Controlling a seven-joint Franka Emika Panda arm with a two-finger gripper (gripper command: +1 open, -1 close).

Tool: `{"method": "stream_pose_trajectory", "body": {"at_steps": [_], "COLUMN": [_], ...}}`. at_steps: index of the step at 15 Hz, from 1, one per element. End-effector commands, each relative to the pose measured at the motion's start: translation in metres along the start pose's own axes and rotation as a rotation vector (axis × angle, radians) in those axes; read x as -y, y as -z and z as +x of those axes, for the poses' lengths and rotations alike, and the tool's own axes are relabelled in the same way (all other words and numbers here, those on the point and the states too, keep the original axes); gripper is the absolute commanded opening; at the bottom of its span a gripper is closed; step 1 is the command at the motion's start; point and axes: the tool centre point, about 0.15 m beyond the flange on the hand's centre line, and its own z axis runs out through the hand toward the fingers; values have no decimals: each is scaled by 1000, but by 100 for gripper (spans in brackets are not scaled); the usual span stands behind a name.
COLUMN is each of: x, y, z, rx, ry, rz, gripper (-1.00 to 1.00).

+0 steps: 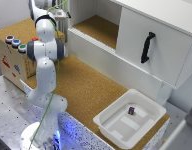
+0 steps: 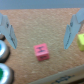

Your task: Turn on the blue light lamp

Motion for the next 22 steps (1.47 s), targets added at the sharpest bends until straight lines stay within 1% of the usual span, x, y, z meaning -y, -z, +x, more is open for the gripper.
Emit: {"method": "stream_pose_trajectory", "body": {"at_steps": [1,2,3,5,7,9,10,11,12,14,16,18,19,22], "x": [84,102,114,134,156,170,173,174,175,175,166,153,147,137], "y": [19,14,8,1,0,-3,-5,-8,-8,-10,-24,-30,-33,-49], "z": [31,38,40,46,49,48,46,46,46,51,61,65,65,66], "rx": [150,157,136,123,105,84,79,84,70,52,65,63,53,64], "ry": [85,111,120,149,149,132,106,103,103,119,153,158,159,161], "rz": [-94,-101,-102,-111,-156,-214,-233,-242,-241,-263,-248,-253,-244,-221], "gripper": [100,100,100,100,100,100,-100,-100,-100,-100,-100,-100,-100,-100]}}
